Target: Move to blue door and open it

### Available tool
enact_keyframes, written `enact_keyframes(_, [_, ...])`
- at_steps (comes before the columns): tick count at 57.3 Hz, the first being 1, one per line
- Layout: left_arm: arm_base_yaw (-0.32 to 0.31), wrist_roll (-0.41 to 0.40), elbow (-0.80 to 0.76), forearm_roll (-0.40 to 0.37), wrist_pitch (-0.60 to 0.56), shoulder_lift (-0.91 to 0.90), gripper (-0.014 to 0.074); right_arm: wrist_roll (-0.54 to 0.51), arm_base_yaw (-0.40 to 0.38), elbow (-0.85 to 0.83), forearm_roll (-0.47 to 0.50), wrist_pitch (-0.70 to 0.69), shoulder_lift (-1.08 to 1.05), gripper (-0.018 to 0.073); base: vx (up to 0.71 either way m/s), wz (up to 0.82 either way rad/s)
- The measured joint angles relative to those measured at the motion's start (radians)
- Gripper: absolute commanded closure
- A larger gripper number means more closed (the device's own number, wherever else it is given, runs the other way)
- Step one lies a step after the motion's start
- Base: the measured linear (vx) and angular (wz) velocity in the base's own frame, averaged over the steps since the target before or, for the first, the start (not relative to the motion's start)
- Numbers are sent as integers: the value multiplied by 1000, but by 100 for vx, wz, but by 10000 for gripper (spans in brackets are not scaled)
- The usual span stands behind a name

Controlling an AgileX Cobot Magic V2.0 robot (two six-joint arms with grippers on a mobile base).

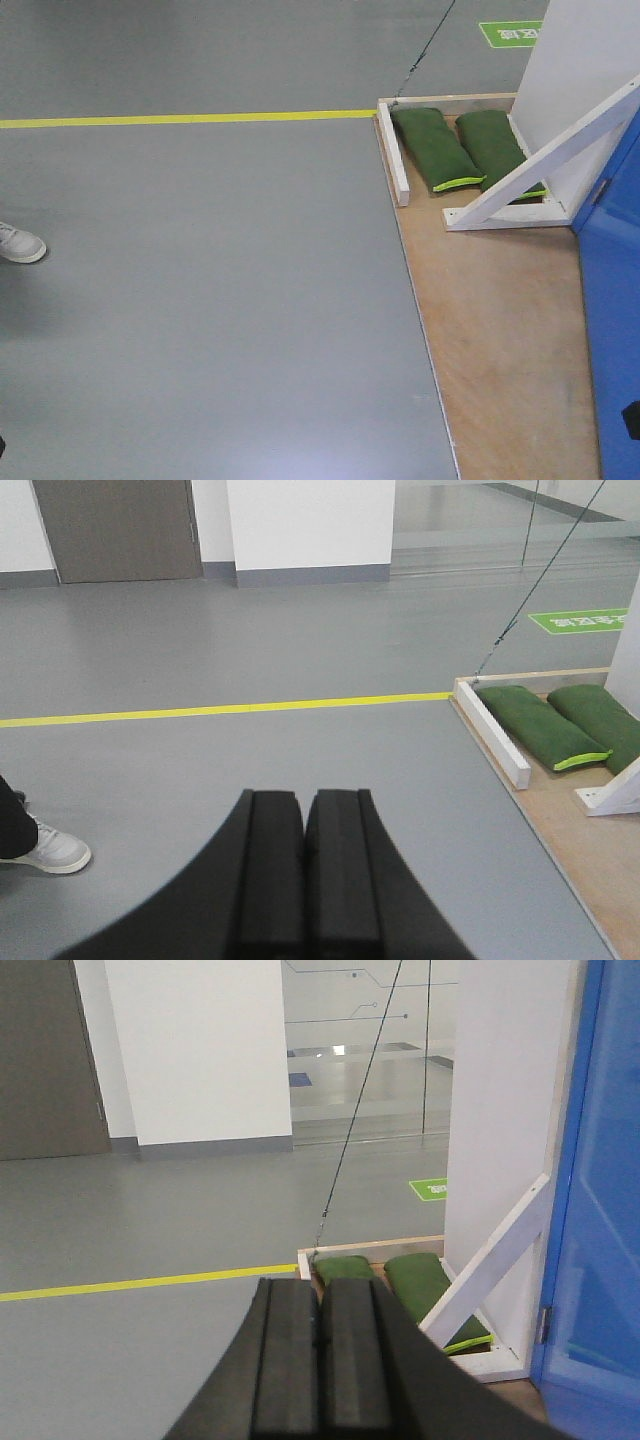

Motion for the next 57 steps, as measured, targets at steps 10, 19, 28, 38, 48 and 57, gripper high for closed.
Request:
enact_keyframes(10, [0,0,0,0,0,0,524,0,0,0,0,0,0,547,6,-1])
enact_keyframes(19, [0,0,0,0,0,0,524,0,0,0,0,0,0,547,4,-1])
enact_keyframes(28, [0,0,0,0,0,0,524,0,0,0,0,0,0,547,1,-1])
enact_keyframes(38, [0,0,0,0,0,0,524,0,0,0,0,0,0,547,0,0])
enact_keyframes(48, [0,0,0,0,0,0,524,0,0,-69,0,139,0,547,0,0])
enact_keyframes(57, [0,0,0,0,0,0,524,0,0,-319,0,314,57,547,0,0])
